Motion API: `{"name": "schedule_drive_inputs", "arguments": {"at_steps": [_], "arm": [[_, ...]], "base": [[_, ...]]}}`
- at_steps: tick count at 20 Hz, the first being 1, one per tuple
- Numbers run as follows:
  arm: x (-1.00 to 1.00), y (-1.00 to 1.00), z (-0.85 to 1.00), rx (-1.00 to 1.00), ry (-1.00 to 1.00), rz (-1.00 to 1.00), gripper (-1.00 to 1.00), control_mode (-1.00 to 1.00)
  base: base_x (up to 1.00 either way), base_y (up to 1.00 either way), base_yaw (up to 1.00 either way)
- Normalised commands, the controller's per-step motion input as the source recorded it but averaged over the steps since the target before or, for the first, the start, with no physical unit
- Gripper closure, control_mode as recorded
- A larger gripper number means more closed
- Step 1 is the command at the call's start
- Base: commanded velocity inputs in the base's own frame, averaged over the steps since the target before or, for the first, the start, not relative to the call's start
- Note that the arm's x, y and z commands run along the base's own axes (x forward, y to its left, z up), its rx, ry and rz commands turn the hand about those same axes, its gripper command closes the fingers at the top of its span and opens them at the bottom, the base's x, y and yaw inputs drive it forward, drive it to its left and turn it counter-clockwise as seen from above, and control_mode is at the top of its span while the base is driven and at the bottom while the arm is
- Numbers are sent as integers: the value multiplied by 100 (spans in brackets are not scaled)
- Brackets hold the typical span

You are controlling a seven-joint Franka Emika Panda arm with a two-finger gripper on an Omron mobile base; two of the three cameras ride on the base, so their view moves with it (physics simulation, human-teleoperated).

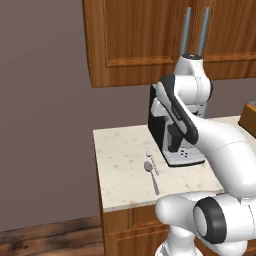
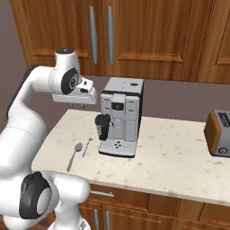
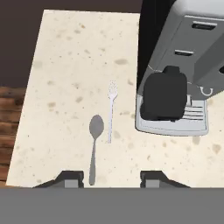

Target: Take the fork and place it on the left side of the plate. Then take the spoon and place it on the right side of the plate. Make sure they're directly next to the plate.

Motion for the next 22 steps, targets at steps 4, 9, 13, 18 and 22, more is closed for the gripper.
{"name": "schedule_drive_inputs", "arguments": {"at_steps": [4, 9, 13, 18, 22], "arm": [[-14, 1, -2, 0, 0, 0, -100, -100], [-41, 31, -53, -1, 3, 0, -100, -100], [-49, 51, -90, -5, 8, 0, -100, -100], [-33, 54, -94, -6, 17, 0, -100, -100], [-17, 14, -74, -1, 18, 0, -100, -100]], "base": [[0, 0, 0], [0, 0, 0], [0, 0, 0], [0, 0, 0], [0, 0, 0]]}}
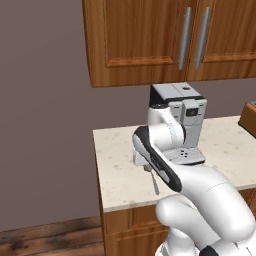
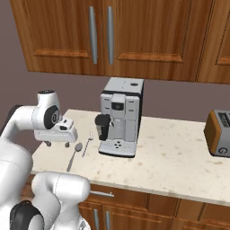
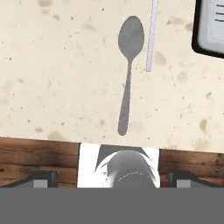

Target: Take the fork and place it on the left side of the plate. Then take the spoon and place it on the right side of the plate. Make sure they're directly next to the plate.

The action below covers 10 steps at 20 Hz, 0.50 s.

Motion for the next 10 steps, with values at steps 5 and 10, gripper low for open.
{"name": "schedule_drive_inputs", "arguments": {"at_steps": [5, 10], "arm": [[-1, -7, -54, 0, 12, 0, -100, -100], [19, -1, -42, -1, 11, 0, -100, -100]], "base": [[0, 0, 0], [0, 0, 0]]}}
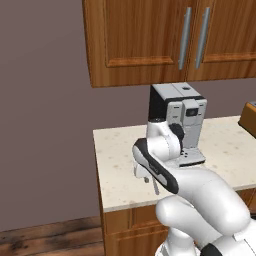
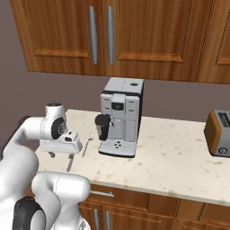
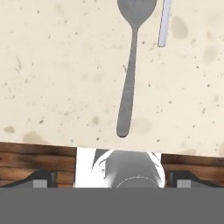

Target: Take the fork and place it on the left side of the plate. Then take the spoon and place it on the right side of the plate. Make sure they're directly next to the plate.

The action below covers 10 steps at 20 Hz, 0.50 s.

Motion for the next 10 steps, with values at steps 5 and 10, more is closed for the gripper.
{"name": "schedule_drive_inputs", "arguments": {"at_steps": [5, 10], "arm": [[34, 0, -30, -3, 8, 0, -100, -100], [25, 0, -25, -4, 1, 0, -100, -100]], "base": [[0, 0, 0], [0, 0, 0]]}}
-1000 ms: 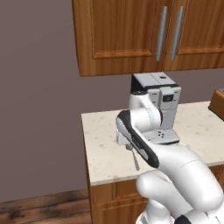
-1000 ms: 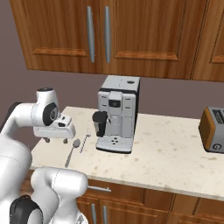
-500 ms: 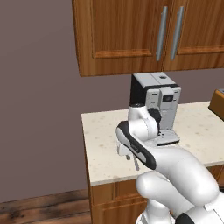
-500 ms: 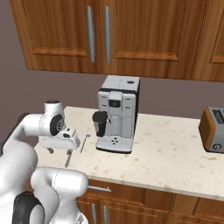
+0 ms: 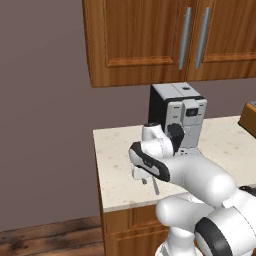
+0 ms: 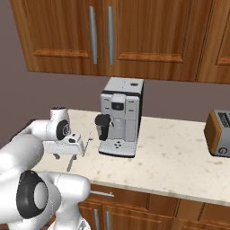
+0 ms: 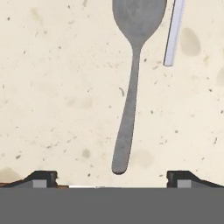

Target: Take the fork and place it on the left side of the plate. Then take the spoon and place it on the right side of the plate. Make sure they're directly next to the plate.

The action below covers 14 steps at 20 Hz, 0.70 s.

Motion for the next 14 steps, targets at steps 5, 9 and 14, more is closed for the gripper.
{"name": "schedule_drive_inputs", "arguments": {"at_steps": [5, 9, 14], "arm": [[16, 0, -27, -3, 0, 0, -100, -100], [3, 0, -31, 0, 0, 0, -100, -100], [0, 0, -28, 0, 0, 0, -100, -100]], "base": [[0, 0, 0], [0, 0, 0], [0, 0, 0]]}}
